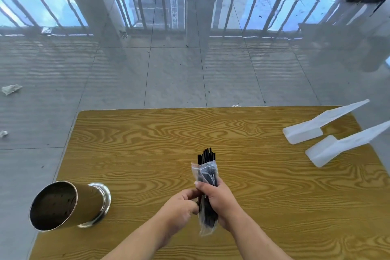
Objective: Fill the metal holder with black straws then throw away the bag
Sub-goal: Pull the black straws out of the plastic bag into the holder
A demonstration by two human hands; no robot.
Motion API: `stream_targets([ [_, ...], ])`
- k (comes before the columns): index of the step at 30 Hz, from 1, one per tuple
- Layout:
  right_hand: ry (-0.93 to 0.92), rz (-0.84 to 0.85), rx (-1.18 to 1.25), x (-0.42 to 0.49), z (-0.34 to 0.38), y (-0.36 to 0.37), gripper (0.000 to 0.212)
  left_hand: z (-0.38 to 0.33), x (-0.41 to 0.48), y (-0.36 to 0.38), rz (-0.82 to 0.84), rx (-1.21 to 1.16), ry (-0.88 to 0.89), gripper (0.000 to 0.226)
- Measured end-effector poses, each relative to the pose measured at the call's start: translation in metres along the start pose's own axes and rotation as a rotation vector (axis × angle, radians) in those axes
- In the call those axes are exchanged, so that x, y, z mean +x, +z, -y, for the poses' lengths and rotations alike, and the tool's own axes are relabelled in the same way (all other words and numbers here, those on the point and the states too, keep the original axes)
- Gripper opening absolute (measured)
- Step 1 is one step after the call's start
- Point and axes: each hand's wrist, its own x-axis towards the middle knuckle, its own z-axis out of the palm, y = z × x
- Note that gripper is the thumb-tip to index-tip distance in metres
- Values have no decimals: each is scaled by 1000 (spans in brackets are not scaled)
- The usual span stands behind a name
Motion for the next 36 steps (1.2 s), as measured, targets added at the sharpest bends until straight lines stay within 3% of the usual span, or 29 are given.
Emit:
stream_targets([
  [6,-122,58,-123,-22,28,27,36,-9,-27,-20,-209,-120,59,18],
  [10,-277,69,-369,-45,58,54,30,-27,-58,-41,-294,-220,161,69],
  [14,-457,112,-657,-73,85,91,24,-47,-94,-62,-129,-258,271,79],
  [19,-557,204,-808,-105,110,138,37,-70,-131,-82,-297,-342,414,27],
  [22,-631,224,-1007,-117,117,164,23,-73,-147,-98,-390,-405,448,23],
  [25,-619,217,-865,-131,120,190,20,-70,-161,-116,-478,-386,476,17],
  [29,-535,278,-714,-145,117,213,33,-66,-179,-141,-533,-396,574,11],
  [36,-479,303,-775,-163,114,249,30,-52,-198,-182,-495,-579,629,24],
])
